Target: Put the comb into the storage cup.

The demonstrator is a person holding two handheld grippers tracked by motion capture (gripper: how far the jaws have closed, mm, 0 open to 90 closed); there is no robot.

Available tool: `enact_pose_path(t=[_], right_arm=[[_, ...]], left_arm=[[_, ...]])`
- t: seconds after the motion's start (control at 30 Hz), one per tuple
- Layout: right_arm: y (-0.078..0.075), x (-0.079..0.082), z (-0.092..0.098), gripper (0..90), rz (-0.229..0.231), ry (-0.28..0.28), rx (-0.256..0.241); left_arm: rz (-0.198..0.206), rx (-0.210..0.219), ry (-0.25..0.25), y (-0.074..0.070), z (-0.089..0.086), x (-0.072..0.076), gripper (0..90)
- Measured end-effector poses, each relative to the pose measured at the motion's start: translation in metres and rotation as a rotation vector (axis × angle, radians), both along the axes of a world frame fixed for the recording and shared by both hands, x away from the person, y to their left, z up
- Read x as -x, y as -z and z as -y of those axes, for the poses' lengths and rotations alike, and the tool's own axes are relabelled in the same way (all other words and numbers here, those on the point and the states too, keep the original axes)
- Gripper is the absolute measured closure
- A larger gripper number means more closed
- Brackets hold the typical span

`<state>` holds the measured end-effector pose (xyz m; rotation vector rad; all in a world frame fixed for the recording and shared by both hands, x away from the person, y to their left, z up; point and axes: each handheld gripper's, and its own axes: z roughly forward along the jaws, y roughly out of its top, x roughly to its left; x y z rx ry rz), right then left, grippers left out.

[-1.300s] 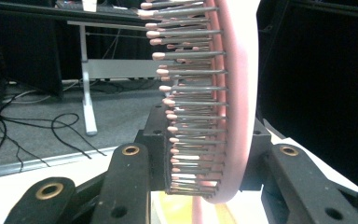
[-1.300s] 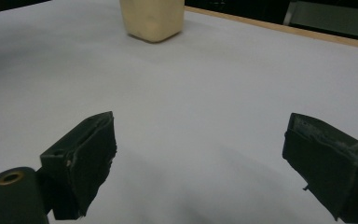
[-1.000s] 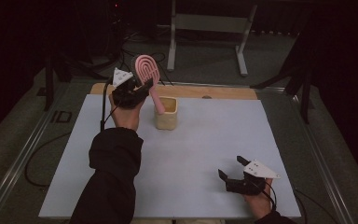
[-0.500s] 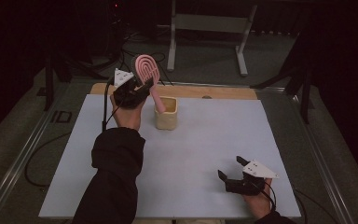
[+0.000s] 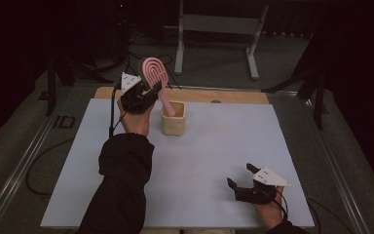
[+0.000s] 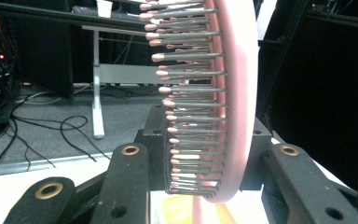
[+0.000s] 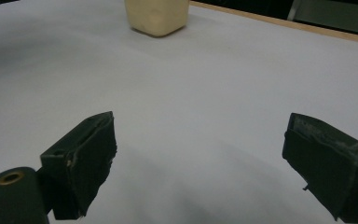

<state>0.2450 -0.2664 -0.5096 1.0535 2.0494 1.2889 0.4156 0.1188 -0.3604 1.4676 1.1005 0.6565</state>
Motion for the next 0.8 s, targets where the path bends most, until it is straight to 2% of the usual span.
enact_pose_path(t=[0.13,0.3,0.63,0.8], right_arm=[[0.000,0.000,0.000,9.4,0.001,0.000,0.000],[0.000,0.000,0.000,9.4,0.000,0.000,-0.001],[0.000,0.000,0.000,9.5,-0.001,-0.003,0.003],[0.000,0.000,-0.001,9.5,-0.002,-0.002,0.007]], left_arm=[[-0.012,-0.019,-0.001,0.004,0.003,-0.001,64.6],[-0.027,-0.022,0.002,0.010,0.005,-0.002,64.6],[-0.037,0.000,0.009,0.018,0.008,-0.002,64.6],[-0.055,0.011,0.008,0.026,0.010,-0.003,64.5]])
